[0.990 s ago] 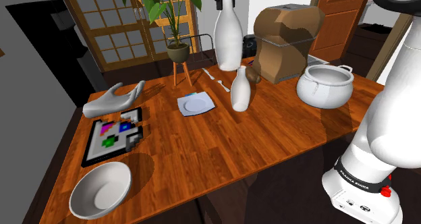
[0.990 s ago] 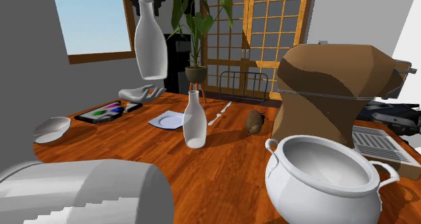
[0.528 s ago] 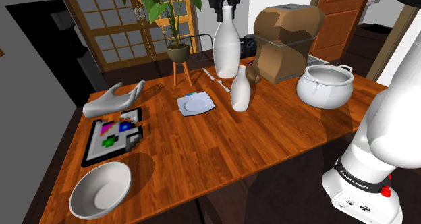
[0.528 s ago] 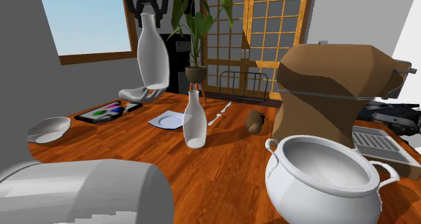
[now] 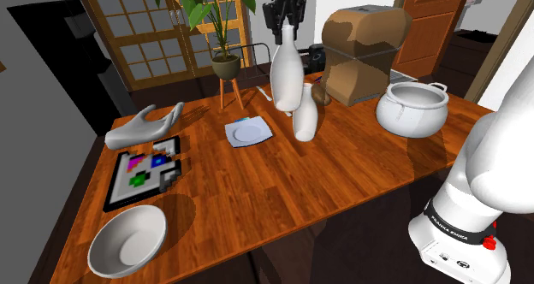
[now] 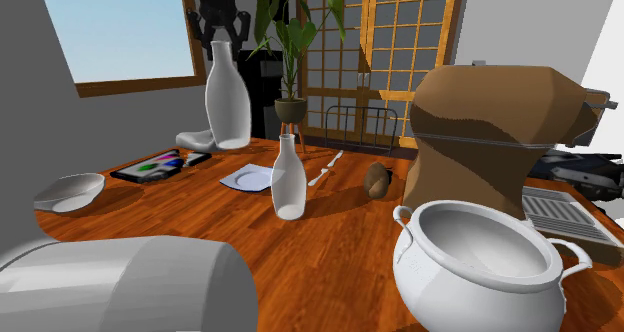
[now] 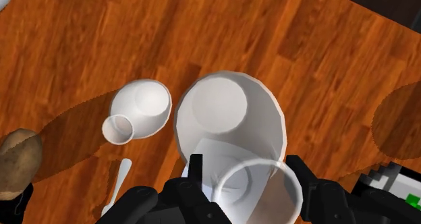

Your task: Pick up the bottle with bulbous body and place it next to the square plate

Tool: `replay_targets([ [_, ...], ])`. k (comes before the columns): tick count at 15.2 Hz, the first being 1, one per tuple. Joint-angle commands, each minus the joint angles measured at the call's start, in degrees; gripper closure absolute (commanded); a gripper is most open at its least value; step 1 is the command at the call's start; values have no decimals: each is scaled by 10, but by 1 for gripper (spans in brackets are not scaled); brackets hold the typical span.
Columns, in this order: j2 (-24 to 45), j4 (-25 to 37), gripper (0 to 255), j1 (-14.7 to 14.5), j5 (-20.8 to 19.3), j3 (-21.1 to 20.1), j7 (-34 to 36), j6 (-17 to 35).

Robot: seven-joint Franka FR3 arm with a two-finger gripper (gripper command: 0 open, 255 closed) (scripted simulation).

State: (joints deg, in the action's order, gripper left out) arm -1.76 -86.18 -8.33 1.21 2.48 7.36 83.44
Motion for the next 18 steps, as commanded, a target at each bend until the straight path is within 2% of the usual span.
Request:
replay_targets([
  [1,-9,-27,255,0,0,0,-1,18],
  [18,-35,-190,255,0,-1,0,-3,155],
])
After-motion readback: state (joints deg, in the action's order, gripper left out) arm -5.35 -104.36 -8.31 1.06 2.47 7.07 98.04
